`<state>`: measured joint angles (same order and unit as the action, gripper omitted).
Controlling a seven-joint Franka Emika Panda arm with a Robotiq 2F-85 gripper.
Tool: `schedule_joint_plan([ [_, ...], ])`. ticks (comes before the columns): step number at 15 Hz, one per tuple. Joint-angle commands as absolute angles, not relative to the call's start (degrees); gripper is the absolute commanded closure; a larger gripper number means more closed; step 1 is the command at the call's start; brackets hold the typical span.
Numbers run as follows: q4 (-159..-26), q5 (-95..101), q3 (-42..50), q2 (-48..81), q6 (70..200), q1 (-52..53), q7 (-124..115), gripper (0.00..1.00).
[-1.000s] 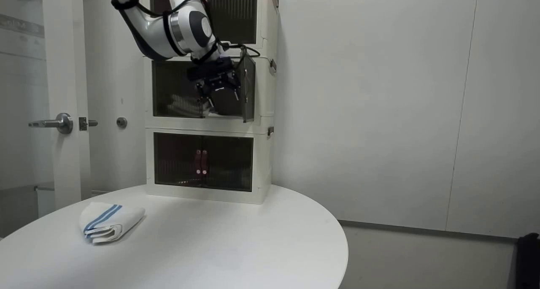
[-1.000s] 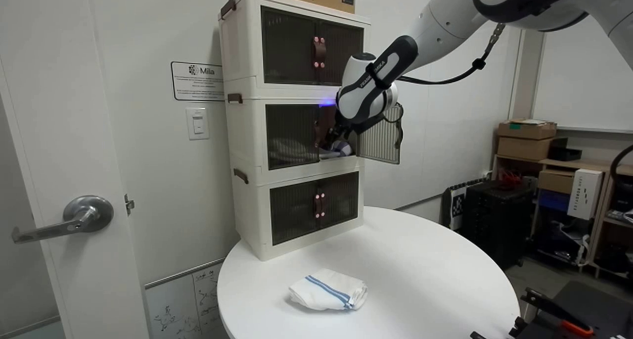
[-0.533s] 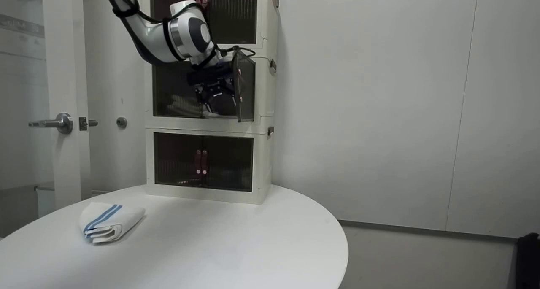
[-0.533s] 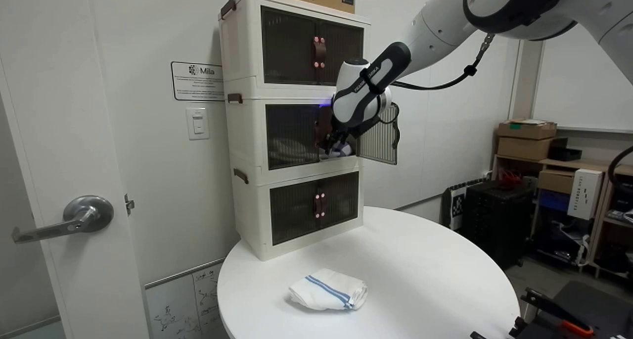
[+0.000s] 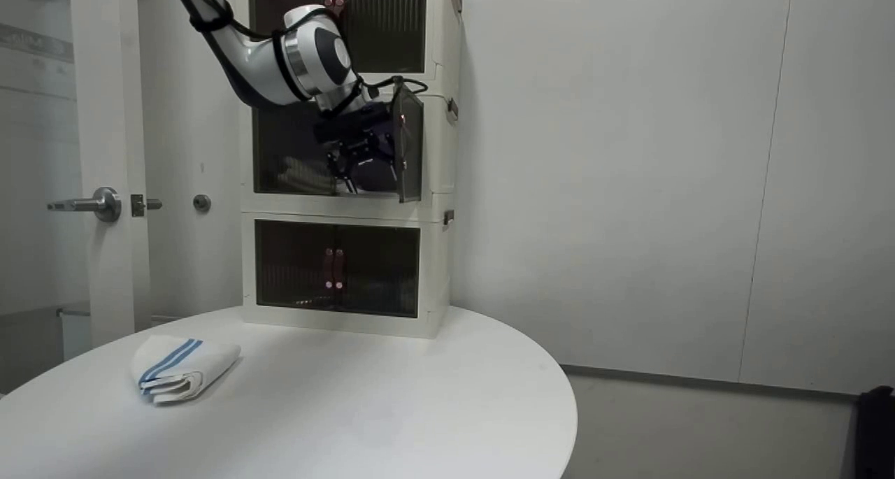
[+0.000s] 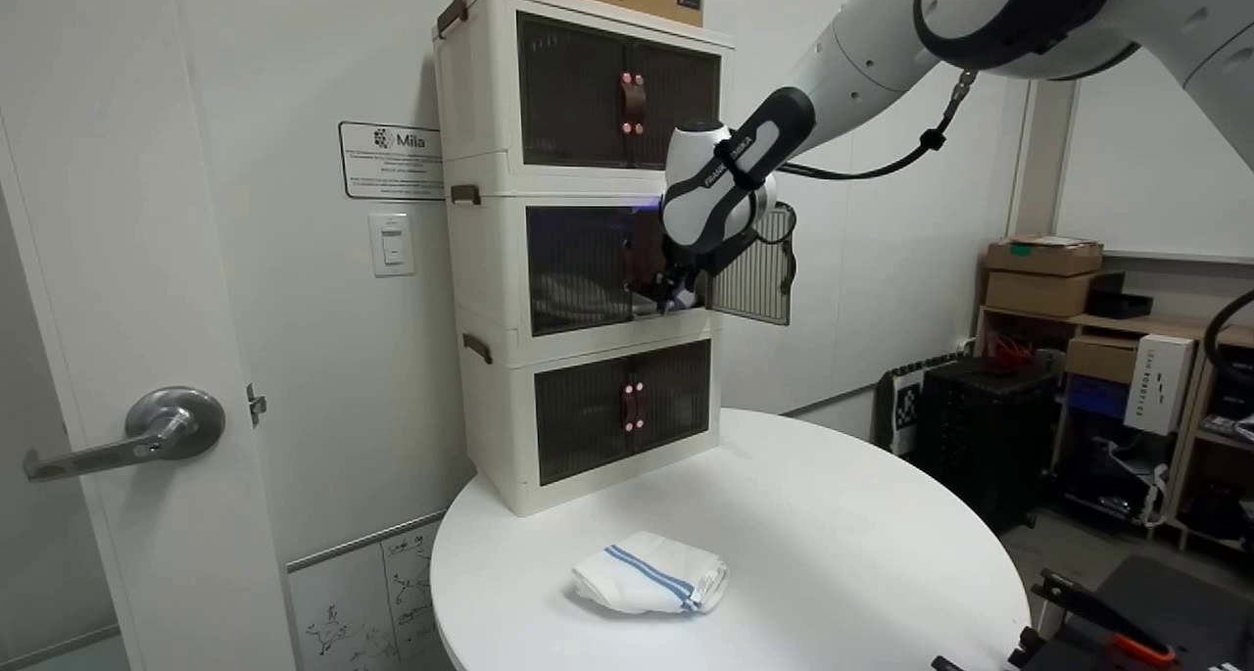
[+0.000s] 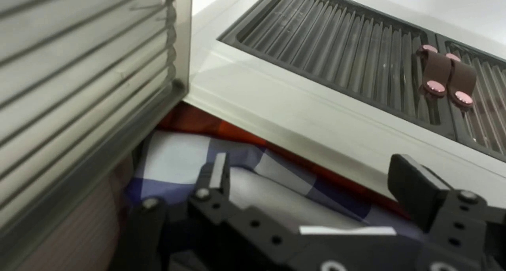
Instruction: Take the towel from the middle drawer
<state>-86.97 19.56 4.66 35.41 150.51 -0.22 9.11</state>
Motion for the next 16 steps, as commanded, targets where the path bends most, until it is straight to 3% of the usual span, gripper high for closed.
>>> schedule_joint_plan([
  [1, -85.24, 21.48, 7.1, 35.49, 147.53, 0.98, 8.76, 0.0],
  [8, -85.83, 25.4, 10.68, 32.48, 142.94, 2.6, 6.11, 0.0],
  [16, -82.15, 21.69, 5.61, 33.89, 139.76, 1.86, 8.55, 0.0],
])
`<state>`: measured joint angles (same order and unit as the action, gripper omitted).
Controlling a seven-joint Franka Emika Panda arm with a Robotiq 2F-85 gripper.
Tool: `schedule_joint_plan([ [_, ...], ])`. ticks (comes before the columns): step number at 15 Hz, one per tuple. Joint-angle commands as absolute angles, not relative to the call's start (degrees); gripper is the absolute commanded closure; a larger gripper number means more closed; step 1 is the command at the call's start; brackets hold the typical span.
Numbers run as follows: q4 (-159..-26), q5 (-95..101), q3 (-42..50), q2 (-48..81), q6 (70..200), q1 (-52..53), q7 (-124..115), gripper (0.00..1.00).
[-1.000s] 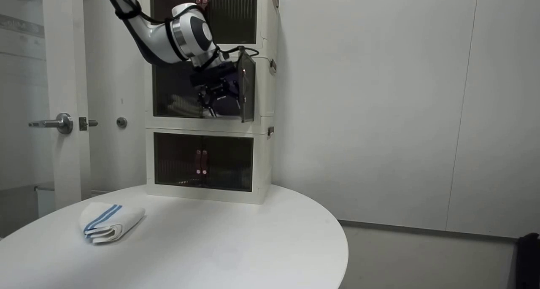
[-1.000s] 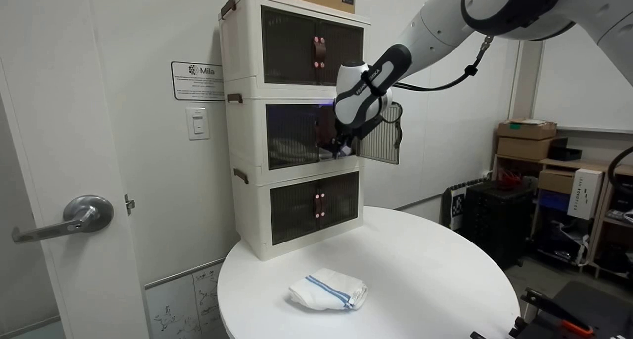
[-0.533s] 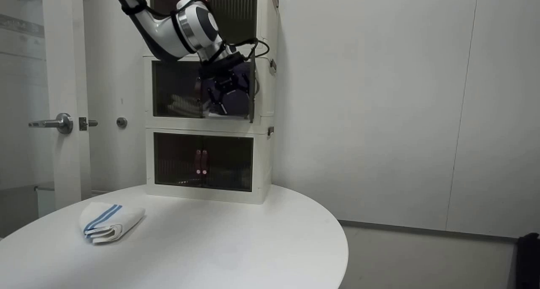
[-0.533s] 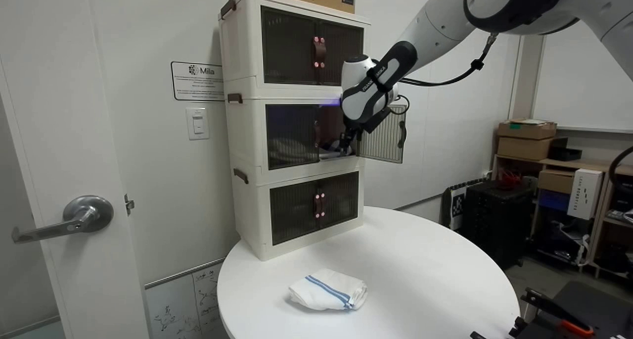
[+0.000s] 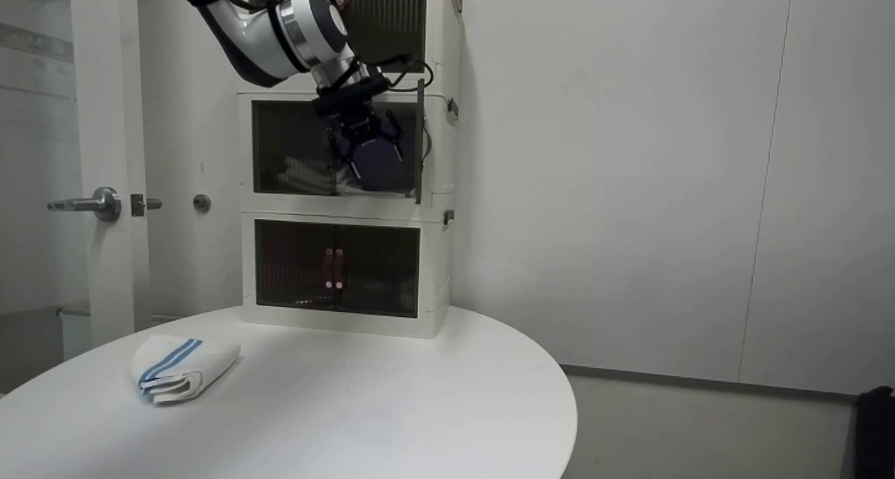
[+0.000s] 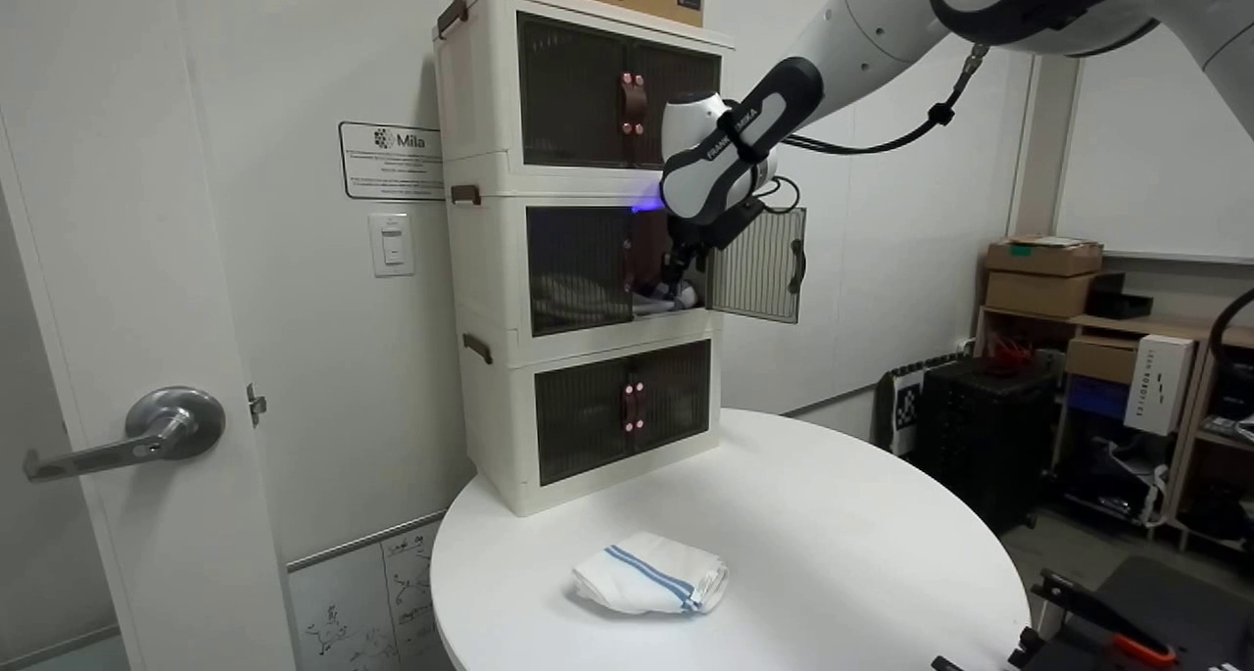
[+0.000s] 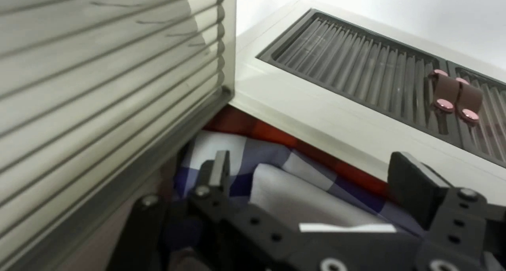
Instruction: Take the towel from the middle drawer
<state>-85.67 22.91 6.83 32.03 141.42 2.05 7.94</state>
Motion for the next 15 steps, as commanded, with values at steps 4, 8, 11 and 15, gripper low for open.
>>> schedule_joint_plan([
  [4, -78.87, 23.53, 6.61, 37.32, 140.76, 2.81, 6.45, 0.0],
  [8, -77.33, 25.14, 7.91, 39.41, 142.93, 3.64, 3.26, 0.0],
  [11, -77.1, 24.58, 8.32, 40.59, 145.38, 4.21, 0.25, 0.0],
  [15, -77.76, 23.43, 8.81, 41.79, 147.89, 4.69, -4.26, 0.0],
])
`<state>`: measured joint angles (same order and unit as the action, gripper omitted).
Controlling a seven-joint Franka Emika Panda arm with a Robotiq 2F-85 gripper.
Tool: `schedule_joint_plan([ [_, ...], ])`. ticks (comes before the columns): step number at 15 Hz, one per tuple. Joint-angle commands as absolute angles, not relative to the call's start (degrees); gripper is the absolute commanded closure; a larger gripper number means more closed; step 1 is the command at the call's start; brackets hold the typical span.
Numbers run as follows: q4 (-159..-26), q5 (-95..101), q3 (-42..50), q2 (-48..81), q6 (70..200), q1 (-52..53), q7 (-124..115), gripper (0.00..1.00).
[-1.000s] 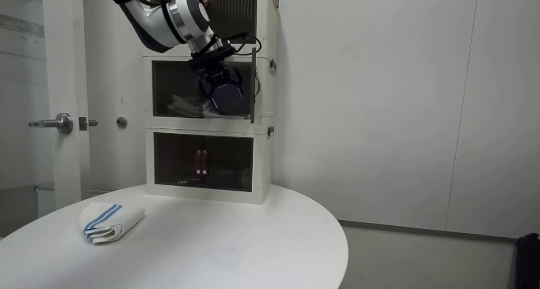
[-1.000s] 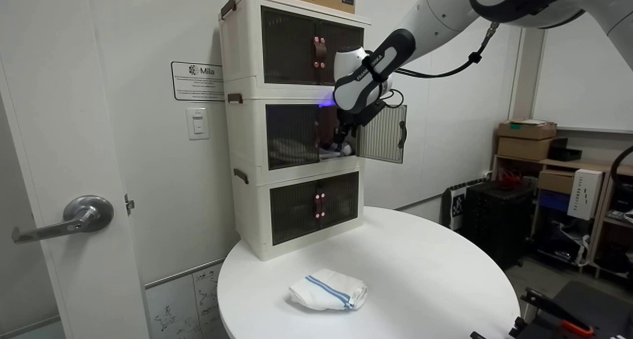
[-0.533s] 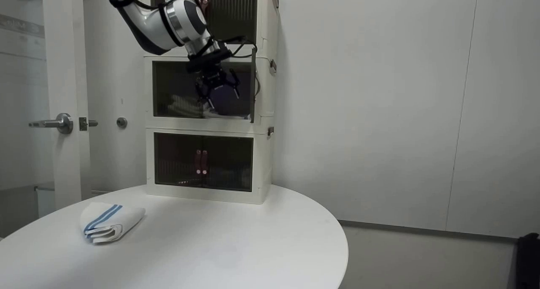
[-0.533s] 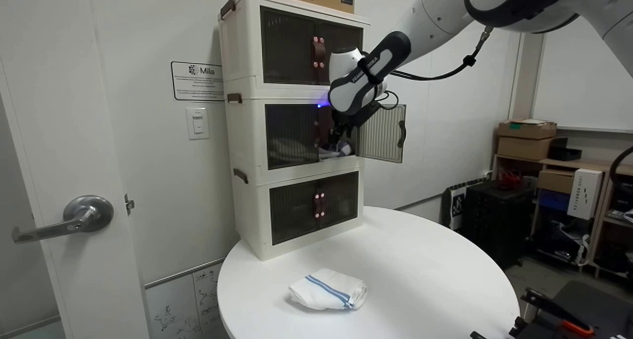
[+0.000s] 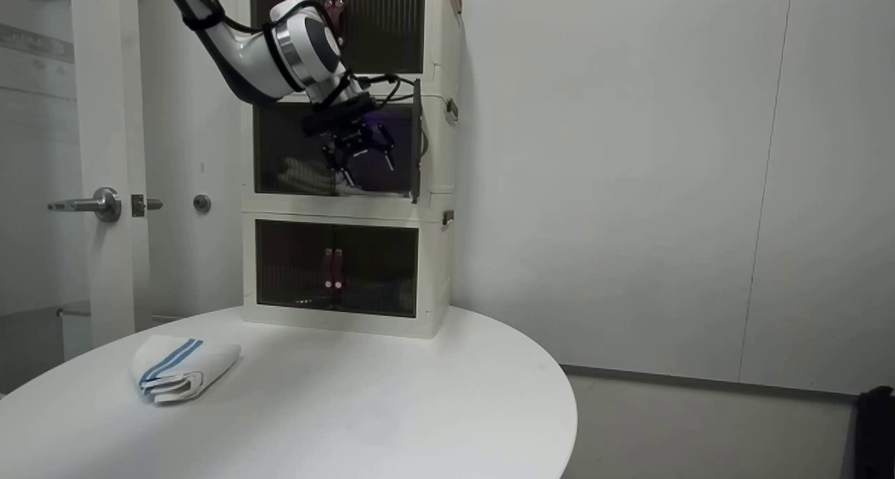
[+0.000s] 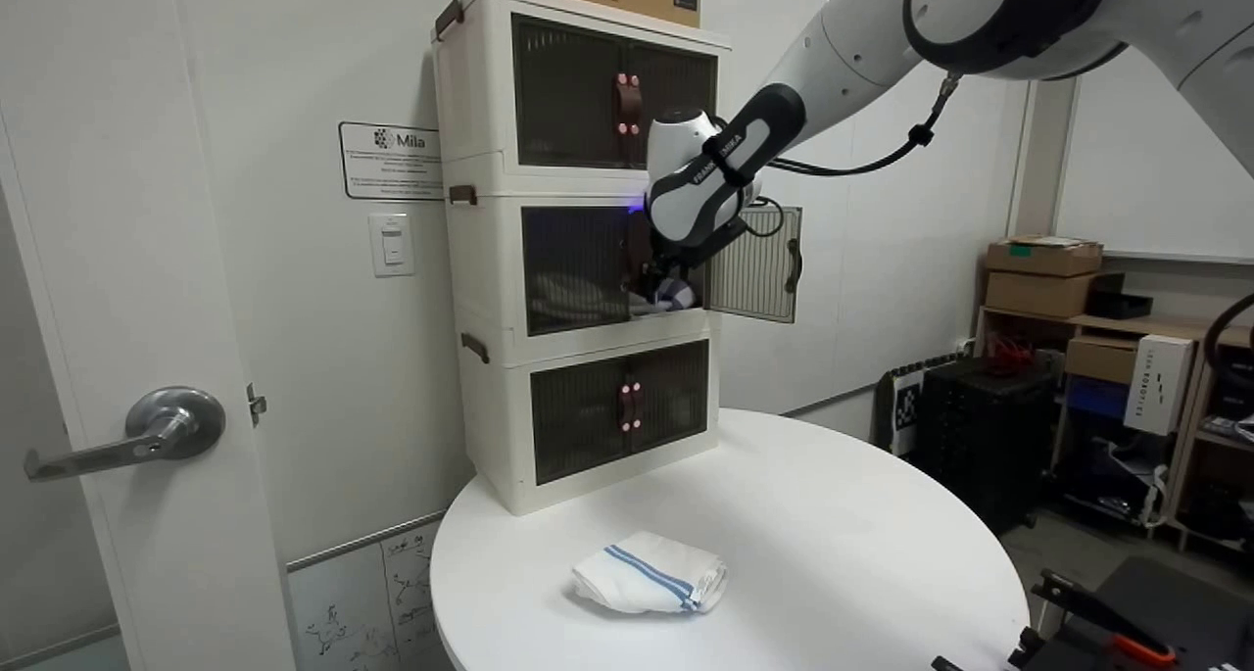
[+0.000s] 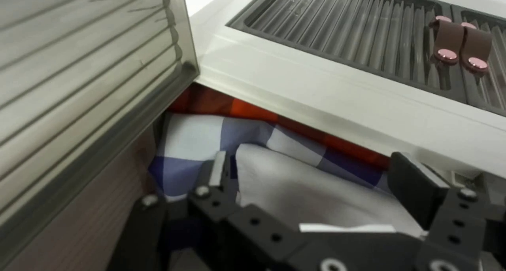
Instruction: Take the towel from the middle drawer
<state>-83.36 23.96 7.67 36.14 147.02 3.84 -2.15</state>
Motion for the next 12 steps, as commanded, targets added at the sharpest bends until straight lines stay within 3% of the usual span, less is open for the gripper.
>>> schedule_joint_plan([
  [1, -78.08, 23.22, 8.81, 42.14, 148.3, 4.74, -5.09, 0.0],
  [12, -77.93, 23.02, 13.6, 46.78, 157.81, 7.38, -12.8, 0.0],
])
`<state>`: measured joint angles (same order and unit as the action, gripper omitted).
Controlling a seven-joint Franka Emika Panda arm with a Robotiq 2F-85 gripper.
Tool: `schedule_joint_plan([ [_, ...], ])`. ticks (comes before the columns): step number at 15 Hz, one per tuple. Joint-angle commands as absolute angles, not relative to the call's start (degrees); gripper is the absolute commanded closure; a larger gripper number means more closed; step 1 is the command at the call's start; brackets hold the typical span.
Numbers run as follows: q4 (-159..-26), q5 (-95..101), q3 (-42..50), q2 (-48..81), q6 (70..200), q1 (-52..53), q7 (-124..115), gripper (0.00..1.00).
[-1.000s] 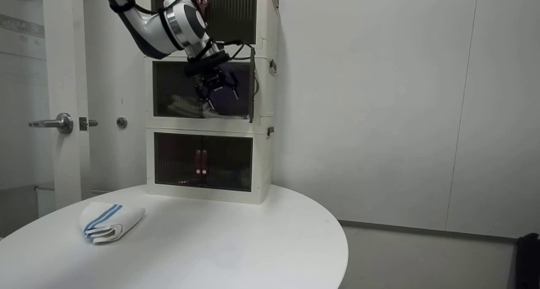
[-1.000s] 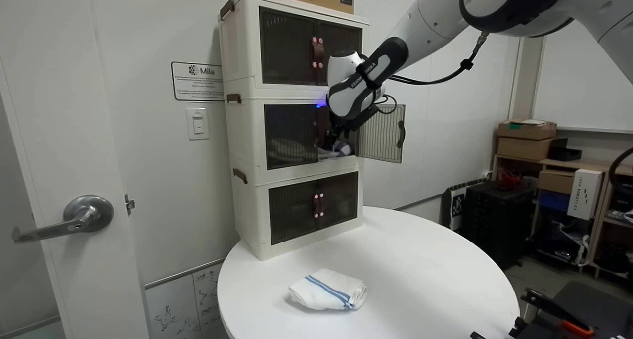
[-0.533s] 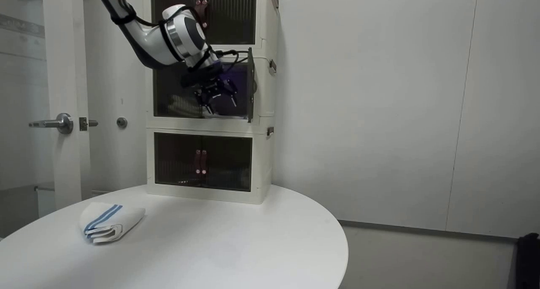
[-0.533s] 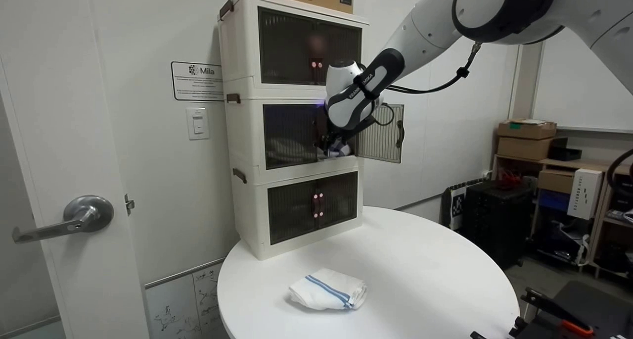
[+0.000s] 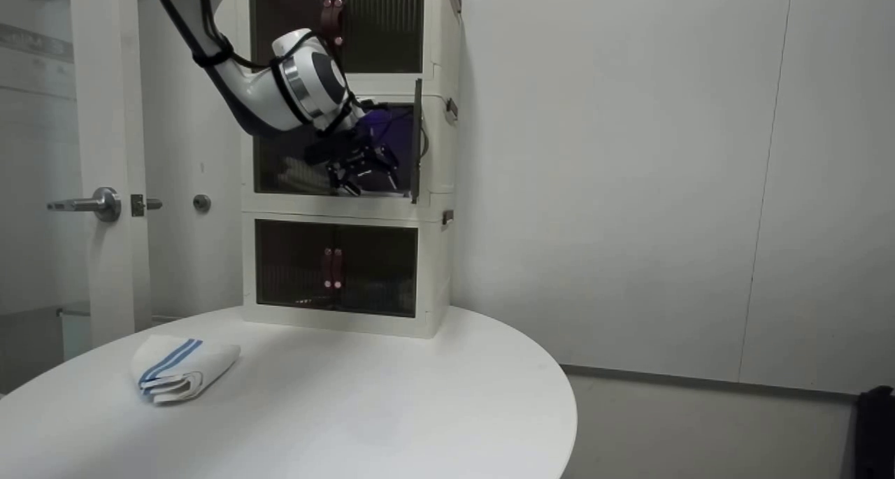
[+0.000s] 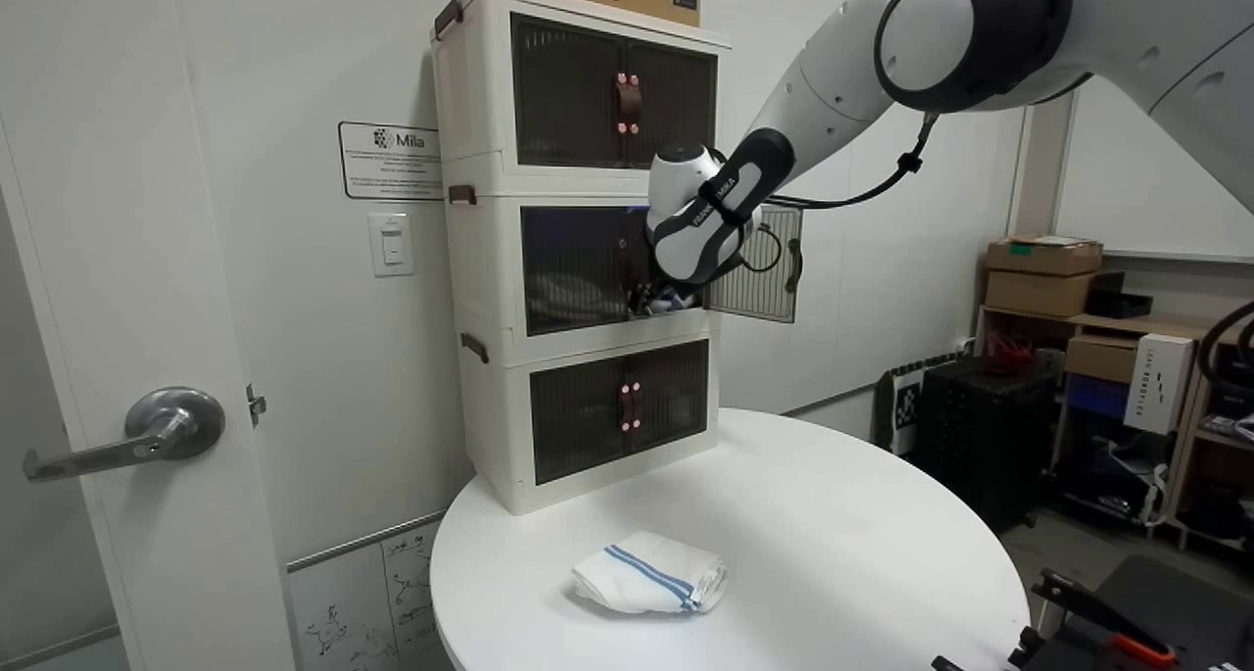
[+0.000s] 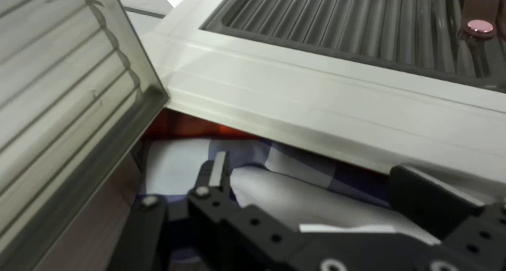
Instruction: Take the towel from the middle drawer
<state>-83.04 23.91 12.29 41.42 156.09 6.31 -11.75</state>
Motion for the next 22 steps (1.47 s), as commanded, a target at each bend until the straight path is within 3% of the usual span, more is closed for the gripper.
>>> schedule_joint_plan([
  [1, -77.11, 23.22, 14.22, 47.69, 158.35, 7.68, -13.2, 0.0],
  [10, -72.63, 23.05, 17.91, 51.2, 161.24, 9.47, -14.52, 0.06],
  [16, -69.28, 22.17, 17.69, 54.08, 162.44, 9.31, -13.83, 0.57],
  [22, -67.91, 21.51, 17.84, 54.77, 162.35, 9.04, -13.87, 0.99],
])
